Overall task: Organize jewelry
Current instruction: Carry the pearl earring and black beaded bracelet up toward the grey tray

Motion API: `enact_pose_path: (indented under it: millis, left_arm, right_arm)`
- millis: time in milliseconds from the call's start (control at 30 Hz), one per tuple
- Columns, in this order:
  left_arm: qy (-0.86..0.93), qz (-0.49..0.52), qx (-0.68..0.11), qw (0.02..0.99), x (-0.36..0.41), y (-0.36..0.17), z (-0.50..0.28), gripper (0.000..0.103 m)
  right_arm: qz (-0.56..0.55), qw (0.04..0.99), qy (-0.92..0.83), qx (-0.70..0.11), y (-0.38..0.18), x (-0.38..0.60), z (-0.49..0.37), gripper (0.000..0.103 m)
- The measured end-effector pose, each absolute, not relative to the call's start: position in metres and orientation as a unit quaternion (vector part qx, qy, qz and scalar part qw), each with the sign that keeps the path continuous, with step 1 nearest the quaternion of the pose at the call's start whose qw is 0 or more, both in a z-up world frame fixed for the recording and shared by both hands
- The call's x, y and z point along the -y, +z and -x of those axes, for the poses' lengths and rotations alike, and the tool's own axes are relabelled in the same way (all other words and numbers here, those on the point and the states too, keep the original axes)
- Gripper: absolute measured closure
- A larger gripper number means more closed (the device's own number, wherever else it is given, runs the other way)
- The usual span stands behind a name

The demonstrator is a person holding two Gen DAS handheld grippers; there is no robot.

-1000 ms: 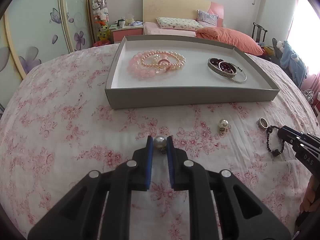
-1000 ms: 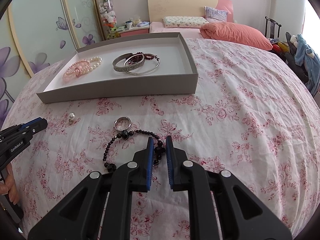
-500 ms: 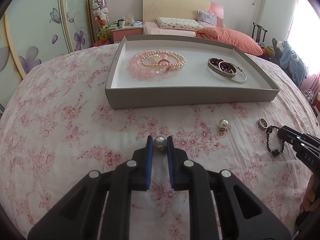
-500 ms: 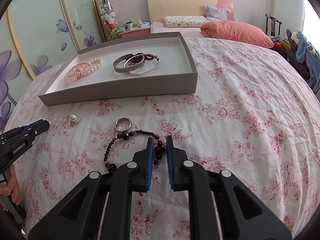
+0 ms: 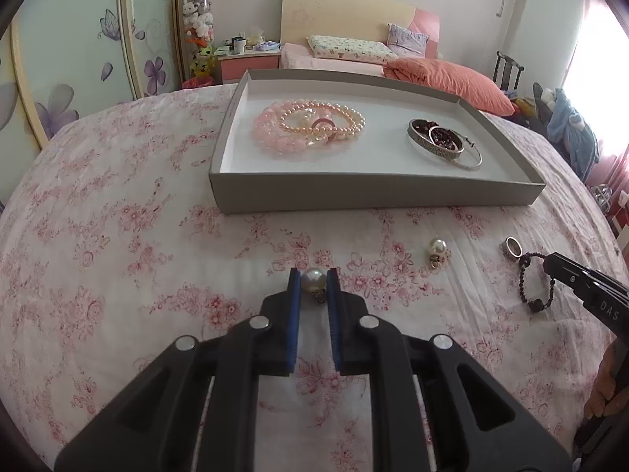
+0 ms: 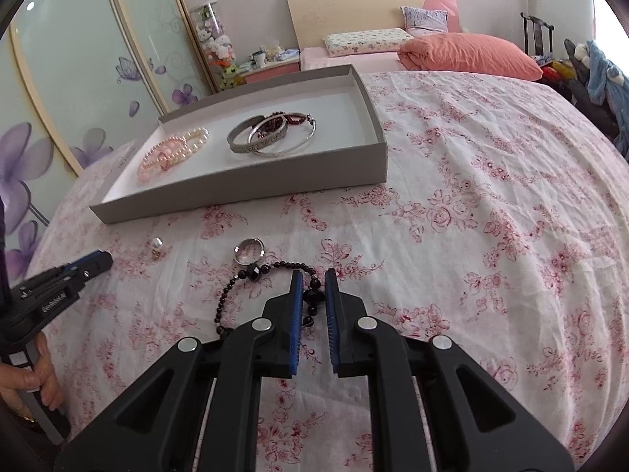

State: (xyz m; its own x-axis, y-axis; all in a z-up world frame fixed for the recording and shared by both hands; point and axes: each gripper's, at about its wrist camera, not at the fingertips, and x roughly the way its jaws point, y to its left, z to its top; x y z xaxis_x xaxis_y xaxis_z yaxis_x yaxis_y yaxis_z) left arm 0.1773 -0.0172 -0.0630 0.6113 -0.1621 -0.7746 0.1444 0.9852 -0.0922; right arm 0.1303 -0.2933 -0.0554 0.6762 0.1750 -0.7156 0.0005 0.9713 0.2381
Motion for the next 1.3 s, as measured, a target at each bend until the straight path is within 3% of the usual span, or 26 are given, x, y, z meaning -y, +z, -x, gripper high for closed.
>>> enact_pose_path:
  millis: [1300]
  left_arm:
    - [-0.07, -0.013, -0.258, 0.963, 0.036, 0.03, -0.138, 0.089]
  right_arm:
    - [-0.057, 0.961, 0.116, -0.246, 0.04, 0.247, -0.124, 0.091]
